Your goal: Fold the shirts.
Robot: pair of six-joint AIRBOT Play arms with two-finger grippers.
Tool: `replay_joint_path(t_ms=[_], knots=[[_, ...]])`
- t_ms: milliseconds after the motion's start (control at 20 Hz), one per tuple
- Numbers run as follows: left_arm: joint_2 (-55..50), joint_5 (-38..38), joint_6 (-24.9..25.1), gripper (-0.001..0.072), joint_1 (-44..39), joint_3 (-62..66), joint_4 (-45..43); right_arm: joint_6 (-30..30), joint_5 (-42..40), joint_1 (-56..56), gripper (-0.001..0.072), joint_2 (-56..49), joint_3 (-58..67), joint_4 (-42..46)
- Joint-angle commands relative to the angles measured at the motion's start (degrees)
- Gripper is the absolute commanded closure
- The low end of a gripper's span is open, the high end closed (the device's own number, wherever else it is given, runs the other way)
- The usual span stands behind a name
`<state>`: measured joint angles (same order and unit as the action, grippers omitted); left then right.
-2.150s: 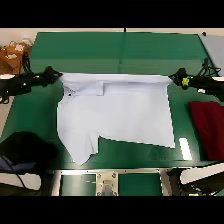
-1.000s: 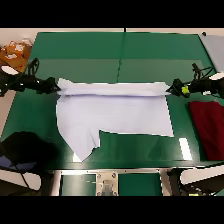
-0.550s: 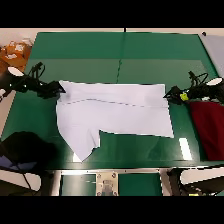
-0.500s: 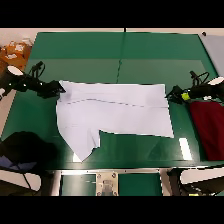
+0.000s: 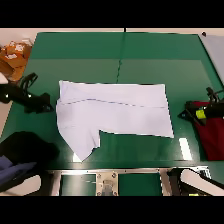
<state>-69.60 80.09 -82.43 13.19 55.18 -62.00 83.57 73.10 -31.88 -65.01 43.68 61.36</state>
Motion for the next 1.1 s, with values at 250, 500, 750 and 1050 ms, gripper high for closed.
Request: replay_joint_path(t_ms=[250, 500, 750, 1050], knots=[[21.0, -11.3, -1.29, 0.0201, 0.07, -42.56, 14.49, 4.72, -6.49, -0.44, 0.0246, 14.27, -26.82, -8.94], [20.68, -22.69, 2.99, 0.0202, 0.07, -48.54, 20.17, 4.72, -20.04, 3.63, 0.0246, 8.63, -29.77, -15.26], [20.48, -31.5, 11.34, 0.0514, 0.07, -48.81, 33.27, 2.47, -27.12, 8.31, 0.0268, 3.74, -29.2, -22.38], [21.4, -21.07, 14.4, 0.0687, 0.09, -44.35, 31.17, -2.69, -21.05, 8.22, 0.0692, 3.89, -24.26, -17.11]])
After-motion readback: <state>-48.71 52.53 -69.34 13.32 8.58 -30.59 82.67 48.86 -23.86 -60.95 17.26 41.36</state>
